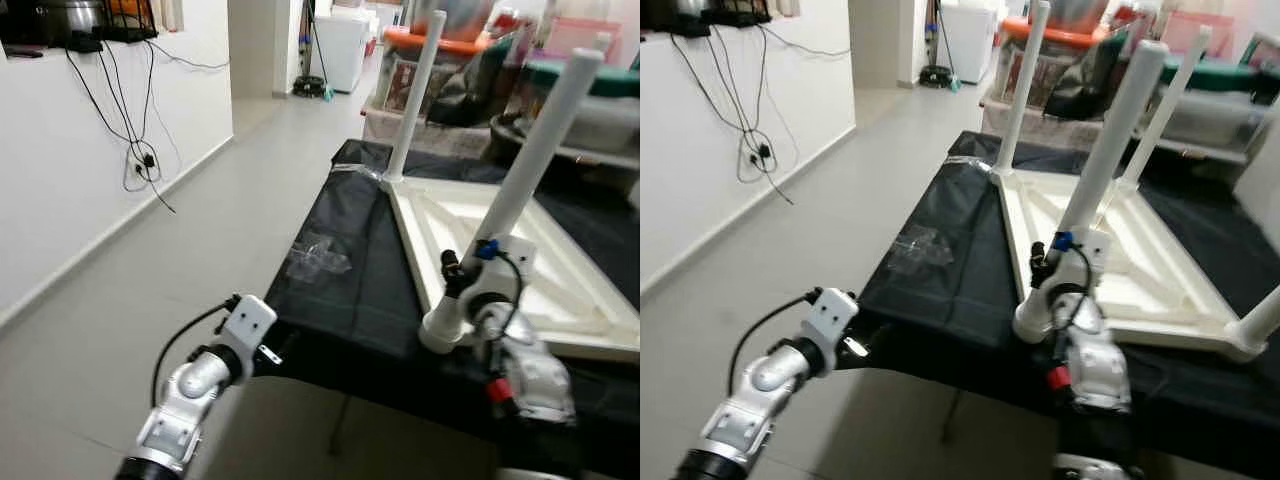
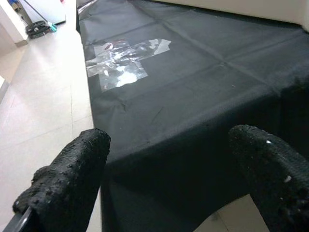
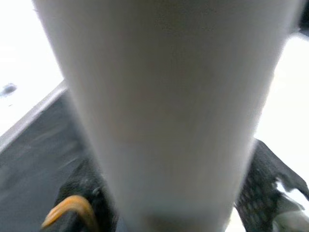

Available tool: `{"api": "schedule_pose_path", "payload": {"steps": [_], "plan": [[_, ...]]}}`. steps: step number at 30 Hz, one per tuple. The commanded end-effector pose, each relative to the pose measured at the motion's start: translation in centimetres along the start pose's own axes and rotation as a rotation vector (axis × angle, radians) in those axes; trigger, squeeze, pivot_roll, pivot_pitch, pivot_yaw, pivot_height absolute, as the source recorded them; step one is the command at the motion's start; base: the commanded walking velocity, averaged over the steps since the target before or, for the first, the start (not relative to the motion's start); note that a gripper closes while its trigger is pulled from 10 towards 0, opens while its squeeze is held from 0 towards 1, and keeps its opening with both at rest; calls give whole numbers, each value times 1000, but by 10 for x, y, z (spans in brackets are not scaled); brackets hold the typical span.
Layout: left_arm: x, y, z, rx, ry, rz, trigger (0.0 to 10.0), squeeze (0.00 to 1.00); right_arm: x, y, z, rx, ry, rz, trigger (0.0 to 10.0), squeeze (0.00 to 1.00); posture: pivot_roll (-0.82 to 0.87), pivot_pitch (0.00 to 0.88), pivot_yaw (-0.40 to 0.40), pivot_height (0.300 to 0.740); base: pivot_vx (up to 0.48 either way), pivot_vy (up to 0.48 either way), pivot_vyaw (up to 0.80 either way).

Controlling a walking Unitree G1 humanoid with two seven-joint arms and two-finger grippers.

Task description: Building children table

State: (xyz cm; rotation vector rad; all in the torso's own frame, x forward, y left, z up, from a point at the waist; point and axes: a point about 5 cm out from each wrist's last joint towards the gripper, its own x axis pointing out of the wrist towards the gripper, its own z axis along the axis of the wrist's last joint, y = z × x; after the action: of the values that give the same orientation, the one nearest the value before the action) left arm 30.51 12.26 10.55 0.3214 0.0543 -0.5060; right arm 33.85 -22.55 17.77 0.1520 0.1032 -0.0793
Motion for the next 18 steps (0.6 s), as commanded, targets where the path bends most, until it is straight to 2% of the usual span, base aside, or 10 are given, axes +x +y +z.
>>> {"api": "schedule_pose_path", "payload": {"steps": [1, 4, 5, 8, 9, 11, 13, 15, 16, 18], "plan": [[-1, -2, -1, 1, 6, -7, 10000, 0, 2, 4, 13, 6, -19, 152, 10000, 0, 89, 0, -100, 740, 0, 0, 0], [0, -4, -1, 0, 5, -11, 10000, 0, -11, -4, 23, -233, -43, 426, 10000, 0, 86, 0, -102, 740, 0, 0, 0], [0, -4, -1, 0, 4, -11, 10000, 0, -11, -8, 22, -266, -31, 476, 6314, 0, 89, 0, -104, 740, 0, 0, 0], [0, -3, 0, 0, 2, -10, 10000, 0, -11, -10, 22, -273, -25, 496, 6314, 0, 89, 0, -104, 740, 0, 0, 0], [1, -3, 0, 0, 2, -9, 10000, 0, -7, -13, 23, -254, -29, 471, 0, 0, 89, 0, -104, 740, 0, 0, 0], [0, -3, 0, 3, 2, -8, 10000, 0, 7, -21, 18, -211, 1, 316, 0, 0, 100, 0, -106, 740, 0, 0, 0], [-1, -1, -1, 4, 3, -5, 10000, 0, 17, -32, 9, -161, 42, 52, 0, 0, 105, 0, -106, 740, 0, 0, 0], [-1, -1, -1, 4, 3, -5, 10000, 0, 18, -35, 7, -151, 52, -2, 0, 0, 105, 0, -106, 740, 0, 0, 0], [-2, -1, -1, 4, 4, -5, 10000, 0, 14, -39, -5, -100, 64, -195, 0, 0, 105, 0, -103, 740, 0, 0, 0], [-2, -1, -2, 6, 6, -7, 10000, 0, 1, -37, -25, -36, 87, -381, 0, 0, 104, 0, -96, 740, 0, 0, 0]]}}
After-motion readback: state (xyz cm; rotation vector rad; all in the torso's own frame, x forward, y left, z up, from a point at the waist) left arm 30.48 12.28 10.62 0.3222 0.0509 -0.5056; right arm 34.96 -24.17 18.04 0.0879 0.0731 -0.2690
